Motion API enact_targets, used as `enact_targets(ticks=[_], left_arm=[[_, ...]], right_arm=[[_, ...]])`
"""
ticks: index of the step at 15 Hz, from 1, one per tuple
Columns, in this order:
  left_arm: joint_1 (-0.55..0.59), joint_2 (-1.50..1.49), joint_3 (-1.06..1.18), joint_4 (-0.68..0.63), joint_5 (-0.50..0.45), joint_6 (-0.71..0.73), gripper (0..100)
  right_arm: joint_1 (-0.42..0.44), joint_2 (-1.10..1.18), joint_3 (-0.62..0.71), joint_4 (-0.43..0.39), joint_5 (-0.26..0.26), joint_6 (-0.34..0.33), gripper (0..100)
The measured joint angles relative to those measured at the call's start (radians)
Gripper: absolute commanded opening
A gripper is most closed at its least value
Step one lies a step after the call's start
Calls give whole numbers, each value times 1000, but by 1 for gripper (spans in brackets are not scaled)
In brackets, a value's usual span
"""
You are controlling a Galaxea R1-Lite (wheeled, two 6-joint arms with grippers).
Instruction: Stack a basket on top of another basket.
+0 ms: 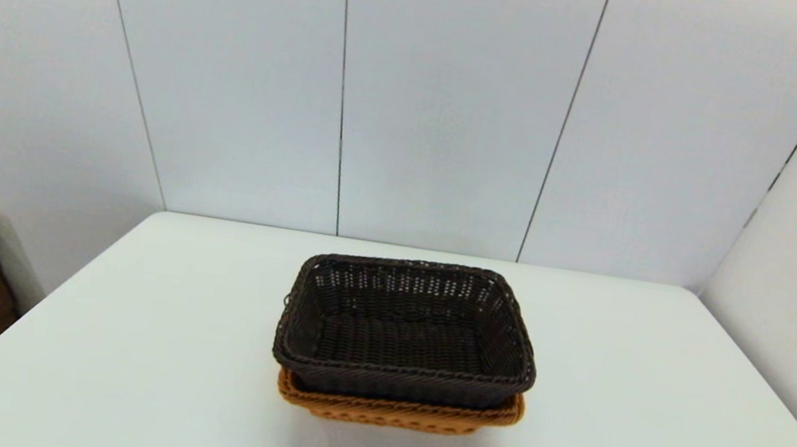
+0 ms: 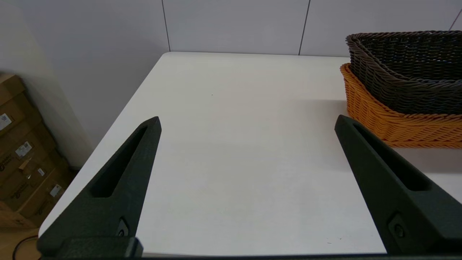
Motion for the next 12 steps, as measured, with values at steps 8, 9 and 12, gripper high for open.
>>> enact_targets(ticks=[8, 9, 12], left_arm=[[0, 0, 0, 0, 0, 0, 100], [0, 0, 0, 0, 0, 0, 100], [0, 0, 0, 0, 0, 0, 100]], right_arm=[[0, -6, 564, -841, -16, -315, 100], [0, -6, 586, -889, 3, -324, 100], [0, -6, 600, -854, 18, -311, 100]])
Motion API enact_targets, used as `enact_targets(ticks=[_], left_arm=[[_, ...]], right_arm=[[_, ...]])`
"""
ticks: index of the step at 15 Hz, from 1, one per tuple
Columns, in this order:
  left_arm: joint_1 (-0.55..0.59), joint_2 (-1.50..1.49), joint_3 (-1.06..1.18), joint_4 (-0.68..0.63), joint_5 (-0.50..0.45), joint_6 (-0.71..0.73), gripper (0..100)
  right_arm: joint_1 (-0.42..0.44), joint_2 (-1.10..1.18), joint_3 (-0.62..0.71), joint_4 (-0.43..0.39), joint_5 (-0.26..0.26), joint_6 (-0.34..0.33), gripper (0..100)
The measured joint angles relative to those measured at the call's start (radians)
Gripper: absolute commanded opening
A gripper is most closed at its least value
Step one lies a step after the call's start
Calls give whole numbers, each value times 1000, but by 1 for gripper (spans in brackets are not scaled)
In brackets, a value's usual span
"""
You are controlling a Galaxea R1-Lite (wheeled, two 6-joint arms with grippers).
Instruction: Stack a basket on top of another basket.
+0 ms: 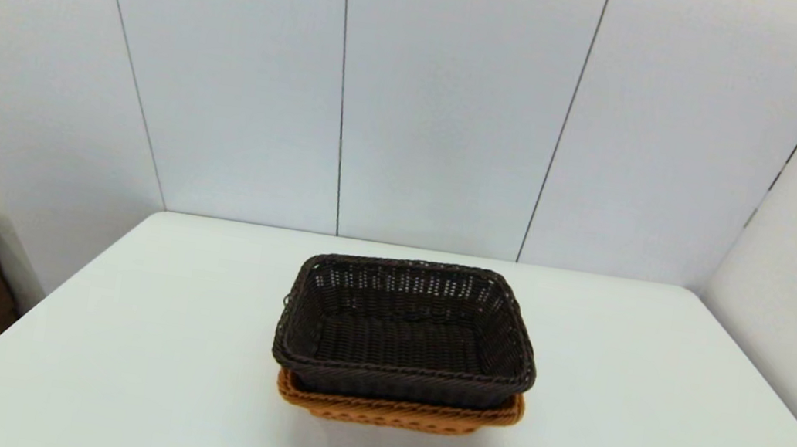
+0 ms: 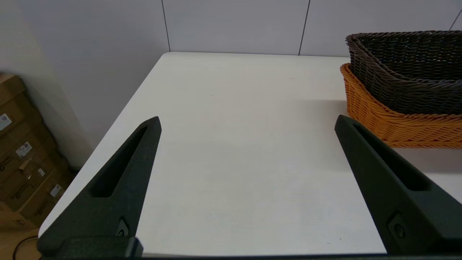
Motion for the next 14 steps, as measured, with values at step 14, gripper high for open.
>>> enact_targets(ticks=[14], left_arm=[[0, 0, 0, 0, 0, 0, 100]], right_arm=[[0, 0, 2, 0, -1, 25, 100]])
